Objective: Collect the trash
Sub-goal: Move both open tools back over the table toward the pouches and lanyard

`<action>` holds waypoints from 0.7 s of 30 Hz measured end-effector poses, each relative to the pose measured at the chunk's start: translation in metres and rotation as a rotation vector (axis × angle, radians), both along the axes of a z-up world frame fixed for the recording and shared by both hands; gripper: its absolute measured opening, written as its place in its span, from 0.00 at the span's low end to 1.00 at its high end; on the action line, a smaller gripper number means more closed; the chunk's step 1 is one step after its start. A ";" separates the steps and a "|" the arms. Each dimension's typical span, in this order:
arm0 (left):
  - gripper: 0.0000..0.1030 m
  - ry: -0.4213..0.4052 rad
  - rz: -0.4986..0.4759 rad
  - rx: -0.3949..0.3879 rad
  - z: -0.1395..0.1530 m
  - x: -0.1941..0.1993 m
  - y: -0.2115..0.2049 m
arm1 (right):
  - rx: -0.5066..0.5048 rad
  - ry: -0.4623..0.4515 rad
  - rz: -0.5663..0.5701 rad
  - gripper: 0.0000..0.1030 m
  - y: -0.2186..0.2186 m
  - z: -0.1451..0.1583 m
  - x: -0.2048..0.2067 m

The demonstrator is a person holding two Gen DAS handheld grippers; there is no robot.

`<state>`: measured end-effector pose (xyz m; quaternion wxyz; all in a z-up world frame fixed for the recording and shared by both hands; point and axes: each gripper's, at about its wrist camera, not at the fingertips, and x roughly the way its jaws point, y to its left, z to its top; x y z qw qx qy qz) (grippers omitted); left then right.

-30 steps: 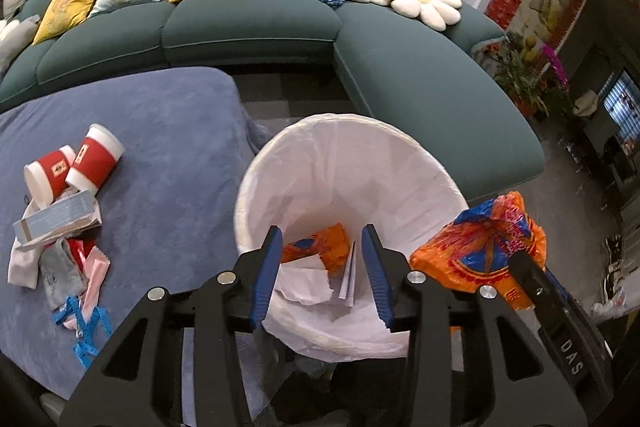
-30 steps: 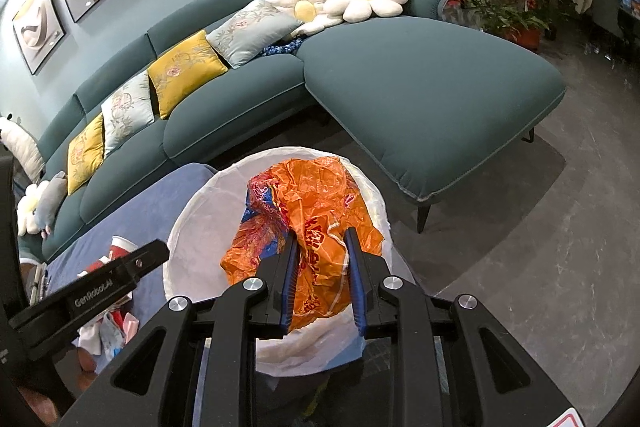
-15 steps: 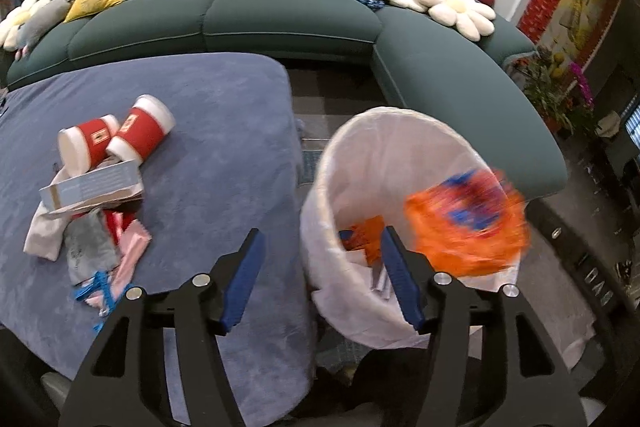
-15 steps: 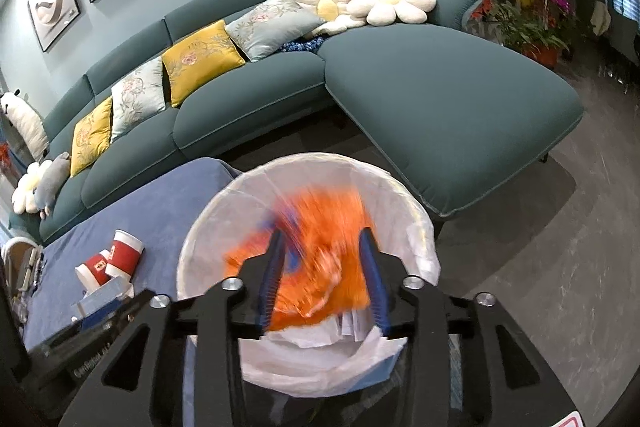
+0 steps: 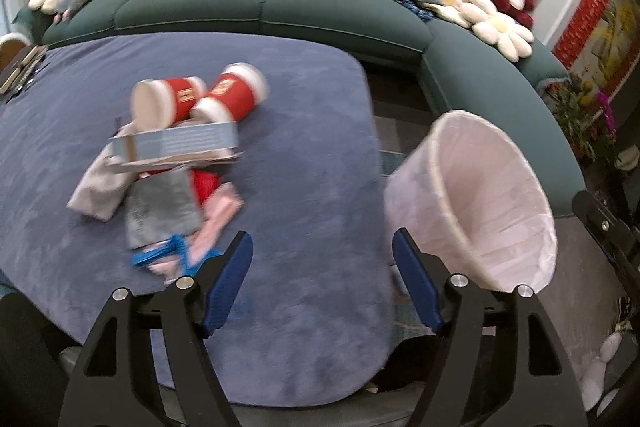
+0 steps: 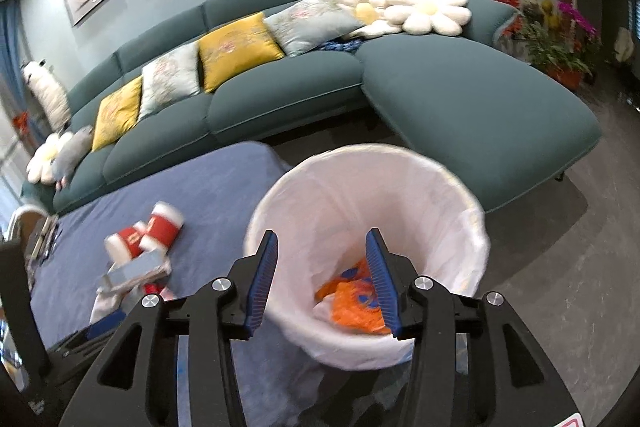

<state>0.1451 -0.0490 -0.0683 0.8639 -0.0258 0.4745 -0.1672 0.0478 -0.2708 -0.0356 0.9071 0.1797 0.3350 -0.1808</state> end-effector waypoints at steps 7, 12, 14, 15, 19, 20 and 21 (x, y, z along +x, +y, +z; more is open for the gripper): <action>0.67 0.001 0.086 0.037 -0.005 0.001 0.060 | 0.044 0.037 0.105 0.44 0.054 -0.011 0.009; 0.67 0.012 0.144 0.060 -0.015 -0.001 0.105 | 0.047 0.068 0.165 0.44 0.088 -0.021 0.014; 0.67 0.019 0.166 0.066 -0.020 -0.002 0.119 | 0.049 0.085 0.191 0.44 0.103 -0.028 0.018; 0.67 0.024 0.178 0.068 -0.022 -0.002 0.128 | 0.048 0.095 0.205 0.44 0.111 -0.031 0.019; 0.67 0.028 0.206 0.074 -0.029 -0.004 0.148 | 0.051 0.128 0.251 0.44 0.137 -0.045 0.026; 0.67 0.026 0.210 0.078 -0.030 -0.004 0.151 | 0.052 0.135 0.260 0.46 0.142 -0.048 0.027; 0.67 0.025 0.214 0.078 -0.031 -0.004 0.155 | 0.053 0.145 0.273 0.46 0.149 -0.052 0.029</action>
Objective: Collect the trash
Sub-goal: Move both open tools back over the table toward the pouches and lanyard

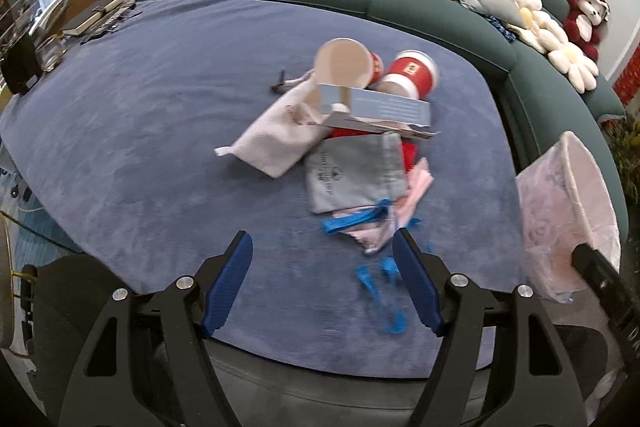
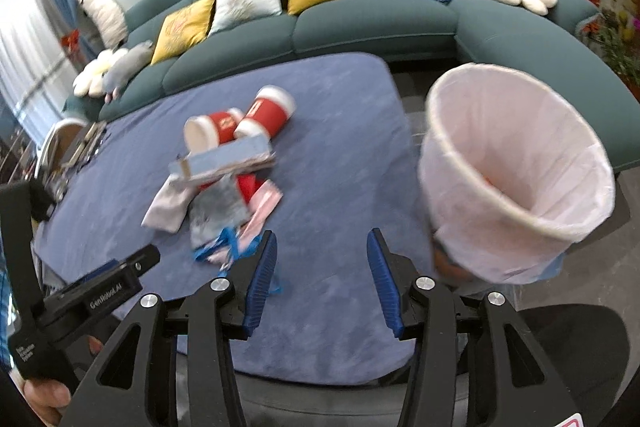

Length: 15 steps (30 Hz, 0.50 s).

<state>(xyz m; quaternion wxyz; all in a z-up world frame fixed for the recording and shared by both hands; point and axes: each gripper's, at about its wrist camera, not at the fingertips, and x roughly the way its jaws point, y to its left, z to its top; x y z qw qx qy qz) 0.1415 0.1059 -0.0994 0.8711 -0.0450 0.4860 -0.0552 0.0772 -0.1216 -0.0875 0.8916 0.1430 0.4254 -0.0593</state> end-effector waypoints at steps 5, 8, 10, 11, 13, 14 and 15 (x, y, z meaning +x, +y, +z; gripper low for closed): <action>0.67 -0.014 0.018 0.013 -0.003 0.003 0.013 | -0.010 0.033 0.052 0.50 0.025 -0.013 0.012; 0.67 -0.015 0.031 0.018 -0.006 0.007 0.020 | -0.005 0.053 0.075 0.50 0.037 -0.022 0.020; 0.67 -0.017 0.038 0.025 -0.007 0.010 0.025 | 0.002 0.068 0.084 0.50 0.044 -0.029 0.027; 0.67 -0.019 0.040 0.028 -0.008 0.010 0.027 | 0.002 0.074 0.087 0.50 0.046 -0.031 0.029; 0.67 -0.023 0.049 0.039 -0.010 0.012 0.033 | 0.008 0.089 0.095 0.50 0.054 -0.037 0.036; 0.67 -0.023 0.052 0.041 -0.011 0.013 0.036 | 0.014 0.093 0.099 0.50 0.057 -0.039 0.039; 0.67 -0.021 0.059 0.044 -0.012 0.015 0.040 | 0.023 0.100 0.107 0.50 0.062 -0.042 0.044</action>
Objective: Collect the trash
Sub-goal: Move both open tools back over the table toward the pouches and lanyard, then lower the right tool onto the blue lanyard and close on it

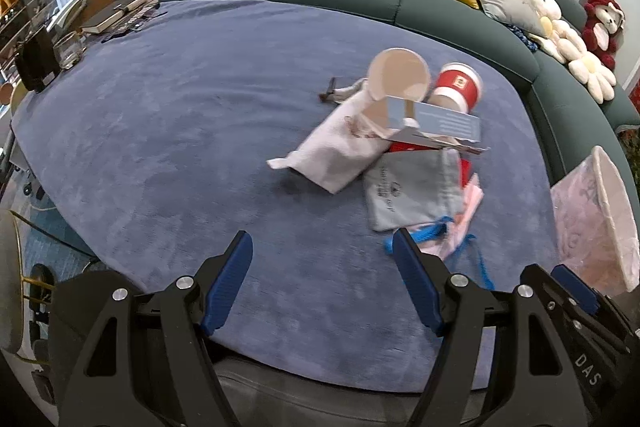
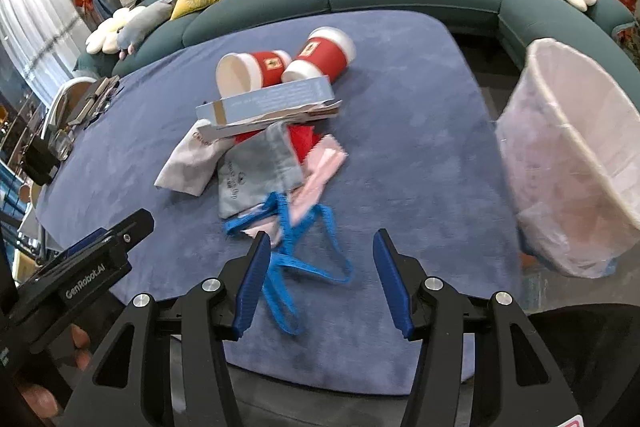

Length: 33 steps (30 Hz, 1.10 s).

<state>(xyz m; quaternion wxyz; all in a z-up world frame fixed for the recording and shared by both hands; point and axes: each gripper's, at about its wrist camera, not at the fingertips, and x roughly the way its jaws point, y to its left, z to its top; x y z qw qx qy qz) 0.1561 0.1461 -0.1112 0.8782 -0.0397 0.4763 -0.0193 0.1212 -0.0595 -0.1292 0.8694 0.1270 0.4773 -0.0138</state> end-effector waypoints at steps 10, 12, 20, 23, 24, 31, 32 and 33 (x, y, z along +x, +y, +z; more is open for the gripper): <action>0.67 0.000 0.080 0.015 -0.007 0.014 0.041 | 0.031 0.054 0.121 0.39 0.058 -0.023 0.033; 0.67 0.006 0.091 0.009 -0.009 0.018 0.048 | 0.038 0.071 0.126 0.34 0.062 -0.030 0.038; 0.67 0.031 0.101 -0.004 -0.020 0.025 0.060 | 0.048 0.123 0.089 0.32 0.065 -0.053 0.062; 0.67 0.039 0.100 -0.008 -0.022 0.027 0.061 | 0.068 0.137 0.067 0.32 0.062 -0.059 0.069; 0.67 0.043 0.097 -0.007 -0.024 0.027 0.060 | 0.071 0.140 0.059 0.32 0.061 -0.061 0.071; 0.67 0.050 0.084 0.002 -0.026 0.027 0.056 | 0.072 0.131 0.046 0.07 0.060 -0.064 0.076; 0.67 0.050 0.082 0.004 -0.026 0.027 0.054 | 0.098 0.129 0.042 0.02 0.056 -0.062 0.074; 0.67 0.049 0.081 0.006 -0.026 0.026 0.053 | 0.128 0.122 0.041 0.02 0.050 -0.058 0.071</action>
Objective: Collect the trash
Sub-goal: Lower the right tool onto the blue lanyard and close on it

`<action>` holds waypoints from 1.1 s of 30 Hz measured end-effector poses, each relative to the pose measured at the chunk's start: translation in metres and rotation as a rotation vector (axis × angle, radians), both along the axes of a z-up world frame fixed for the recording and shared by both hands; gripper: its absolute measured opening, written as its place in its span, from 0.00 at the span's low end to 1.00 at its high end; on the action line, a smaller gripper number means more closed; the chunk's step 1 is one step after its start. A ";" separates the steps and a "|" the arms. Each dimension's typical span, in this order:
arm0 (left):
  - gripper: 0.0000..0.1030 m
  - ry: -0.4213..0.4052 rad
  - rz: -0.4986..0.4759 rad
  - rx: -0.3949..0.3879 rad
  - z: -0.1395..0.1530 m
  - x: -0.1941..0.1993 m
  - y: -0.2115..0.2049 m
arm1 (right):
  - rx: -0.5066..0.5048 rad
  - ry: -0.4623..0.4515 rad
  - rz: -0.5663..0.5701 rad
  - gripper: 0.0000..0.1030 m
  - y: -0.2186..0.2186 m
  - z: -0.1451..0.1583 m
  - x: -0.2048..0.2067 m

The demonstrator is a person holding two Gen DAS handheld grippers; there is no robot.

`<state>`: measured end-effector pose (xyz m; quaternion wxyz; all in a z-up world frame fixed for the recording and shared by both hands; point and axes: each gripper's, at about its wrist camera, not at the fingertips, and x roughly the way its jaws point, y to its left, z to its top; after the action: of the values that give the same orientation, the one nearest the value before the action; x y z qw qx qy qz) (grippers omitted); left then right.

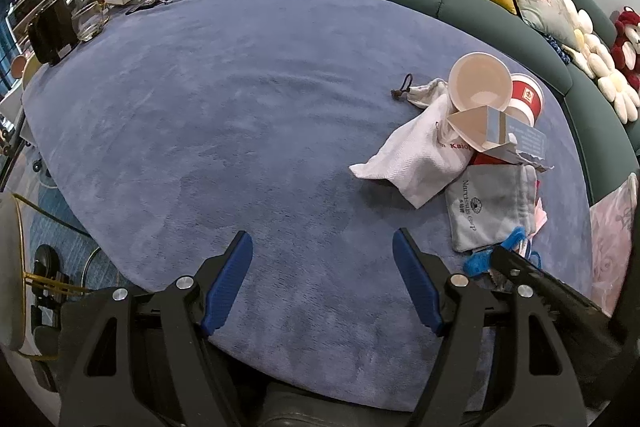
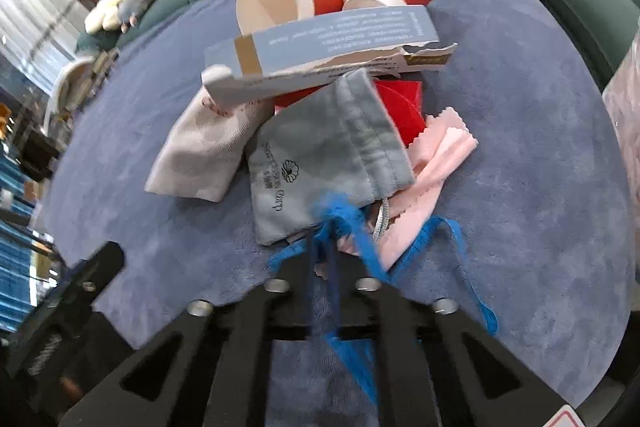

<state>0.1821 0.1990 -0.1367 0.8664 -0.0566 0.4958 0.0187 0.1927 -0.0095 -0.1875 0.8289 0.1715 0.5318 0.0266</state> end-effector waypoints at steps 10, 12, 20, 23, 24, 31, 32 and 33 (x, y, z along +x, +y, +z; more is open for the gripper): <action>0.67 -0.012 -0.026 -0.005 0.008 -0.010 -0.020 | 0.016 -0.044 0.020 0.02 -0.036 0.037 -0.043; 0.67 -0.017 -0.039 -0.005 0.010 -0.013 -0.027 | 0.005 -0.036 0.009 0.02 -0.041 0.034 -0.049; 0.67 -0.029 -0.084 0.007 0.017 -0.022 -0.046 | -0.086 0.014 -0.015 0.34 -0.044 0.014 -0.059; 0.67 -0.027 -0.087 0.007 0.017 -0.022 -0.047 | -0.091 0.017 -0.030 0.45 -0.045 0.010 -0.059; 0.67 -0.025 -0.087 0.008 0.016 -0.021 -0.048 | -0.094 0.023 -0.034 0.48 -0.045 0.009 -0.058; 0.67 -0.008 -0.078 0.009 0.011 -0.016 -0.046 | -0.056 0.052 -0.025 0.55 -0.037 -0.006 -0.044; 0.67 -0.007 -0.077 0.009 0.010 -0.015 -0.045 | -0.051 0.055 -0.017 0.55 -0.034 -0.009 -0.042; 0.67 -0.005 -0.077 0.011 0.010 -0.014 -0.046 | -0.067 0.052 -0.007 0.54 -0.030 -0.011 -0.041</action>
<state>0.1681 0.1531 -0.1268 0.8680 -0.0327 0.4953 -0.0119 0.1521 -0.0397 -0.1983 0.8201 0.1463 0.5532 0.0014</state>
